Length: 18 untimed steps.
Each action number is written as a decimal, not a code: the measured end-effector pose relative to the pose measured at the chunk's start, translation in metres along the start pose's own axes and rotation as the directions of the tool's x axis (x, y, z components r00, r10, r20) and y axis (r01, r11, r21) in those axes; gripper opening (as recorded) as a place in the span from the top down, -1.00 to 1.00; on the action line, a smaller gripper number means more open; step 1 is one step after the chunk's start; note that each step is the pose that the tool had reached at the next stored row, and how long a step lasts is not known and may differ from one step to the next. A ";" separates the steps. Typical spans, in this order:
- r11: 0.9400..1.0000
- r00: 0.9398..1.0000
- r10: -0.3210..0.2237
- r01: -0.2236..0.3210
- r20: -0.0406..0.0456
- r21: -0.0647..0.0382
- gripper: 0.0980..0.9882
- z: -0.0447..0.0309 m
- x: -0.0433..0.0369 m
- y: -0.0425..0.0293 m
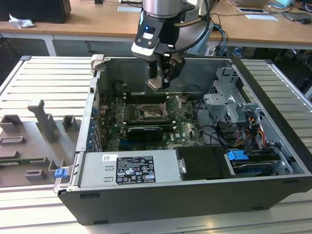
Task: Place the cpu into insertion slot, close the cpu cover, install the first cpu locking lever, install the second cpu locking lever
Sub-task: 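Place the cpu into insertion slot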
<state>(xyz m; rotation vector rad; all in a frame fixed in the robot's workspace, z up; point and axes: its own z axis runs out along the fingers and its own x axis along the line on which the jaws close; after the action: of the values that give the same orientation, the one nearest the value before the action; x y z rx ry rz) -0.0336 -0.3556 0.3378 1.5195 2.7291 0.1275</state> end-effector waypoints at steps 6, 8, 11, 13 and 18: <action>1.000 1.000 0.003 -0.003 0.002 0.005 0.03 0.0121 -0.0003 -0.0010; 1.000 1.000 0.030 -0.030 0.004 0.004 0.03 0.0161 -0.0004 -0.0013; 0.996 0.996 0.087 -0.087 0.008 0.002 0.03 0.0188 -0.0005 -0.0015; 0.993 0.992 0.122 -0.122 0.011 0.001 0.03 0.0202 -0.0005 -0.0016; 0.989 0.989 0.147 -0.147 0.014 0.001 0.03 0.0230 -0.0006 -0.0019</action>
<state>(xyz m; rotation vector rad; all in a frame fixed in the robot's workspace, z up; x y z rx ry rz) -0.0336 -0.3557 0.3147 1.7146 2.6047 0.1157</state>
